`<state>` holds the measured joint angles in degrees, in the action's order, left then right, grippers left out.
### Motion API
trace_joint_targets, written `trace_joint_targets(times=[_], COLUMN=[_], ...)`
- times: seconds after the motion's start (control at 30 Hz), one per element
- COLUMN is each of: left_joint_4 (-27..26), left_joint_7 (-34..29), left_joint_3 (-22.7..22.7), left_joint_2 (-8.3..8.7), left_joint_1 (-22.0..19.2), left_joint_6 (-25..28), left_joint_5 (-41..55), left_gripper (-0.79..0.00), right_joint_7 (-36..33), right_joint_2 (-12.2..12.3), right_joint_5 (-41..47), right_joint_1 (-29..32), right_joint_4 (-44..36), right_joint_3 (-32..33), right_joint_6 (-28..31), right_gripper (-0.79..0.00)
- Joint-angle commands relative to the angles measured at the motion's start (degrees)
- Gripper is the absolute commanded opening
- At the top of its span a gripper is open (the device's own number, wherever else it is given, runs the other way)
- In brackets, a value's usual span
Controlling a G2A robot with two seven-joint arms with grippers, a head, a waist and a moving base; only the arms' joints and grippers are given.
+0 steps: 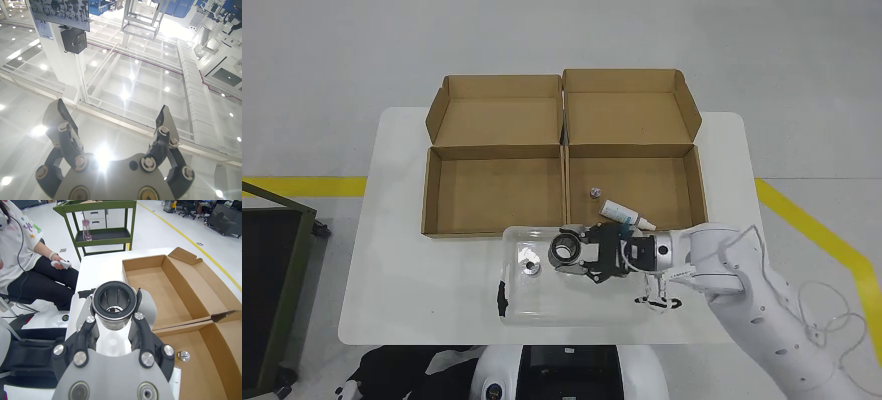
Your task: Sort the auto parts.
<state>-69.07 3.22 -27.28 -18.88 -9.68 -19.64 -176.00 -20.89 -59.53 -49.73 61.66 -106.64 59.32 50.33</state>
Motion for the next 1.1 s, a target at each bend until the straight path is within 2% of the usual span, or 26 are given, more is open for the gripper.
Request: trace_joint_targets(times=[0.0, 0.47, 1.07], left_joint_4=[0.0, 0.0, 0.0], left_joint_7=[0.0, 0.0, 0.0], left_joint_3=[0.0, 0.0, 0.0], left_joint_2=[0.0, 0.0, 0.0], left_joint_1=[0.0, 0.0, 0.0], left_joint_6=[0.0, 0.0, 0.0], left_joint_5=[0.0, 0.0, 0.0], left_gripper=[0.0, 0.0, 0.0], right_joint_7=[1.81, 13.03, 24.37], right_joint_2=[-0.08, -0.06, 0.3], right_joint_5=[1.41, 6.77, 7.72], right_joint_1=[-0.1, 0.84, 4.91], right_joint_4=[1.18, 1.97, -3.05], right_joint_3=[0.05, 4.33, 12.53], right_joint_6=[0.67, 5.41, 7.67], right_gripper=[-0.785, -0.785, -0.785])
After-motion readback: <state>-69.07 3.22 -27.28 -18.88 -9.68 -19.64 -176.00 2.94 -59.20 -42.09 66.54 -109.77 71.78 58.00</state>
